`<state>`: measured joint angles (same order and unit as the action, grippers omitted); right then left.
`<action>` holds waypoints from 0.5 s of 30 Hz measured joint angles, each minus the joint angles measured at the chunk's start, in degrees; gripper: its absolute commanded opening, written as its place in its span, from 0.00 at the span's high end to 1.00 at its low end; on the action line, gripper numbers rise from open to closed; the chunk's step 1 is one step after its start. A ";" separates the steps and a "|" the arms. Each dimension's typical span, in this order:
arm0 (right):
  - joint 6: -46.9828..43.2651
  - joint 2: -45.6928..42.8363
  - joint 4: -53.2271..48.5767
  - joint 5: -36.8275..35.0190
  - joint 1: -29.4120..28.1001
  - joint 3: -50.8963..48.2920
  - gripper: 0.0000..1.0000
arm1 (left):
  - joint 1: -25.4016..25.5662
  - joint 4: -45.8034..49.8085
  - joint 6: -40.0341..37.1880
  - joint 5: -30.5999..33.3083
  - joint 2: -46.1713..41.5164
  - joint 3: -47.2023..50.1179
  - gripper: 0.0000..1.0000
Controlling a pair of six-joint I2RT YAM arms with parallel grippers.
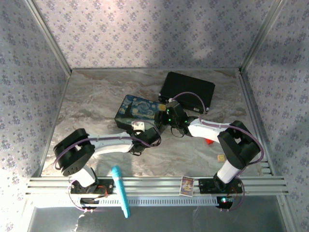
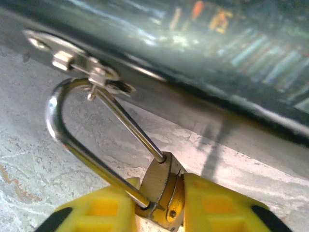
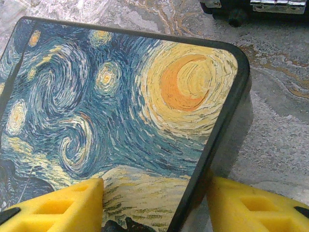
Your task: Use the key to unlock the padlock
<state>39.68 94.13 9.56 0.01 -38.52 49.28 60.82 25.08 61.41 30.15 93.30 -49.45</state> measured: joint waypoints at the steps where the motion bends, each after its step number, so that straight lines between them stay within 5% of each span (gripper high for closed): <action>1: 0.00 0.00 0.13 0.02 0.02 -0.07 0.43 | 0.31 0.74 -0.13 0.79 0.94 -0.72 0.73; 15: 0.24 -0.07 1.88 0.02 0.04 -1.03 0.43 | 1.84 4.98 1.18 4.02 4.28 -3.98 0.81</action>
<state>39.92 94.06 11.44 0.03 -38.48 48.25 62.65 30.06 62.59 34.17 97.58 -53.43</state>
